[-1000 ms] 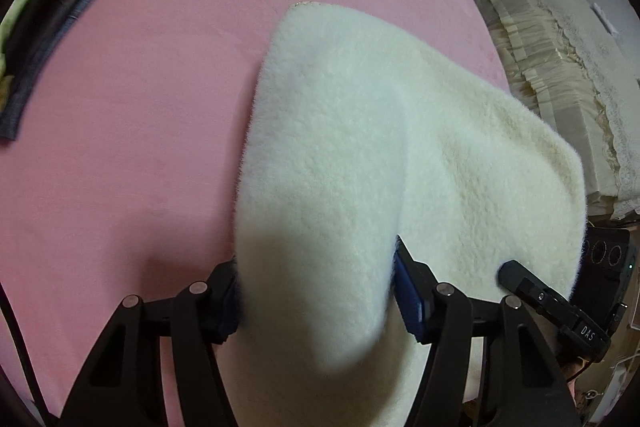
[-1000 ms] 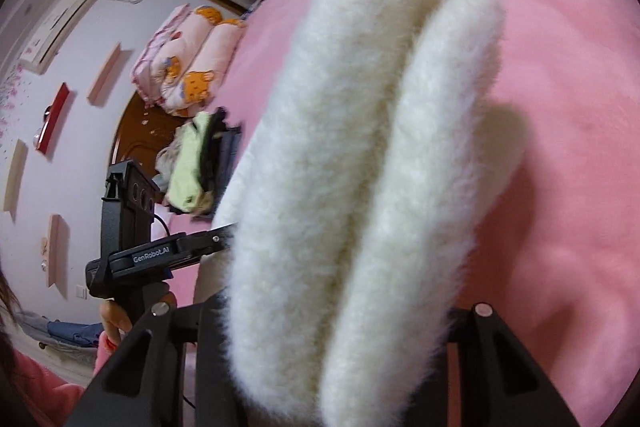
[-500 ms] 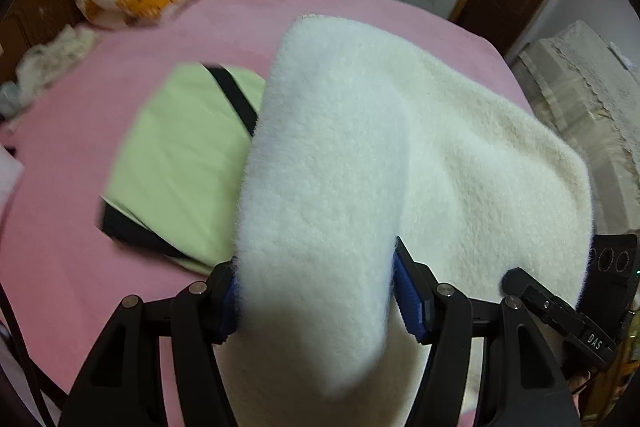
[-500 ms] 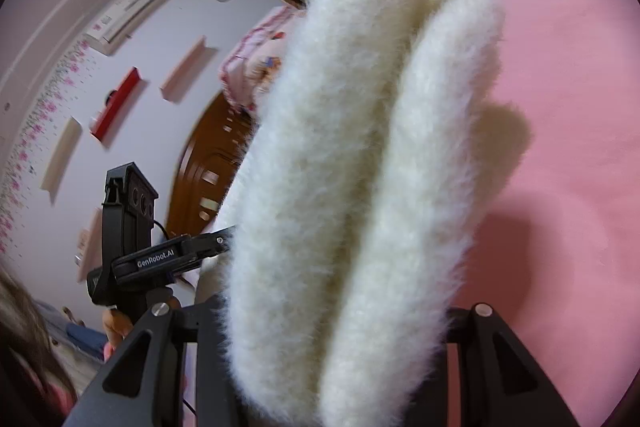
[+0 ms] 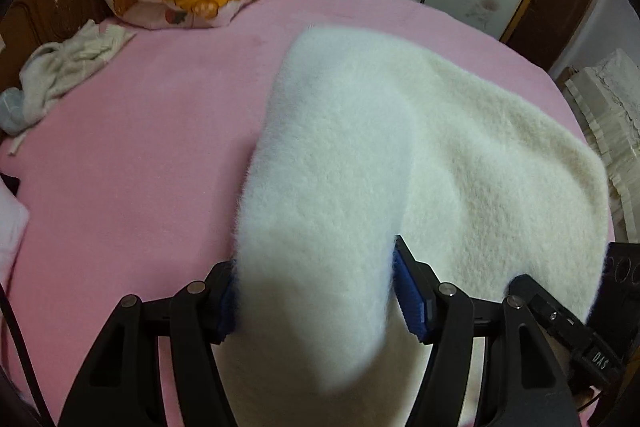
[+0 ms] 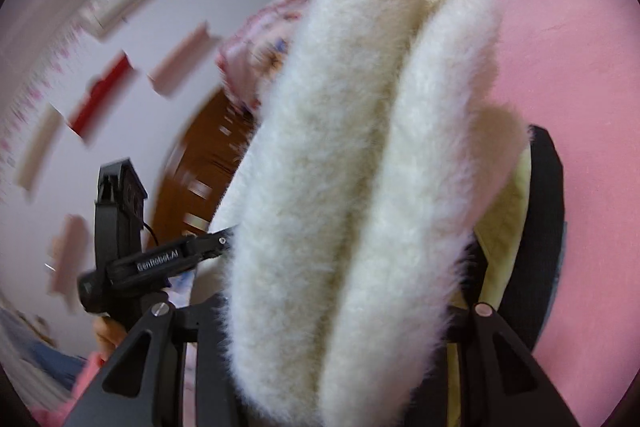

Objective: Fold large clothes
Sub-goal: 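Carry the folded cardigan with both grippers toward the stack of clothes, then place the cardigan on top of the clothes stack and open both grippers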

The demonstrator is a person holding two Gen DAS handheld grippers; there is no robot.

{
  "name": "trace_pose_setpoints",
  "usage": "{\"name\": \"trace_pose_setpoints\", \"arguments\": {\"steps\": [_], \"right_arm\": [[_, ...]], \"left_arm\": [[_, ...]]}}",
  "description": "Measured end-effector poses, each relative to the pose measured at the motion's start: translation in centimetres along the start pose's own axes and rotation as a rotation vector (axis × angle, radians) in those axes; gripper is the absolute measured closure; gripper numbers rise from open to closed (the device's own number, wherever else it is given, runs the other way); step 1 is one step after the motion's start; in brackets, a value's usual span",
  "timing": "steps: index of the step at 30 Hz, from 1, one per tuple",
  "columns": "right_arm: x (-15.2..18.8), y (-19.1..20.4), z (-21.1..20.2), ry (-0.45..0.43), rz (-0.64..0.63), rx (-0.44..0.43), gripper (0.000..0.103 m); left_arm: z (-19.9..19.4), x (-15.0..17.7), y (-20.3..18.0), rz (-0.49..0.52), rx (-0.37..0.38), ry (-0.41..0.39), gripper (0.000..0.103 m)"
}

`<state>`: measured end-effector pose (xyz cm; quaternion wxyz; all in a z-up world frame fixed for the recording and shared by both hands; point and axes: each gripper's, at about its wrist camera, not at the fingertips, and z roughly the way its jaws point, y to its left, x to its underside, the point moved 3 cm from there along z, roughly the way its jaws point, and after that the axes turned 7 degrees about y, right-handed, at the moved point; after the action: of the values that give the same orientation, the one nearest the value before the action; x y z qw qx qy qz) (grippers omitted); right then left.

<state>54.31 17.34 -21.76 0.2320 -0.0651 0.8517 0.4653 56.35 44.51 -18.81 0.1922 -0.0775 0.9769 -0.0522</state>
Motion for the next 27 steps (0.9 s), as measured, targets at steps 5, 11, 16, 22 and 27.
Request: {"name": "trace_pose_setpoints", "arguments": {"steps": [5,11,16,22,27], "right_arm": [[1.1,-5.3,1.9,0.004,0.140,-0.053,0.061],[2.0,-5.6,2.2,0.025,0.047,0.022,0.052],[3.4,-3.1,0.9,-0.035,0.089,0.114,0.045],[9.6,-2.2,-5.4,-0.143,0.103,0.252,0.027],[17.5,-3.9,-13.1,-0.056,0.143,0.506,0.026]], "left_arm": [[1.5,0.4,1.2,0.024,0.075,-0.047,0.029],[2.0,2.0,2.9,-0.034,0.118,-0.088,0.019],[-1.5,6.4,-0.3,-0.072,-0.099,-0.285,0.018],[-4.6,16.0,-6.8,-0.094,-0.392,-0.374,0.011],[-5.5,26.0,-11.9,-0.167,-0.267,-0.164,0.011]]}}
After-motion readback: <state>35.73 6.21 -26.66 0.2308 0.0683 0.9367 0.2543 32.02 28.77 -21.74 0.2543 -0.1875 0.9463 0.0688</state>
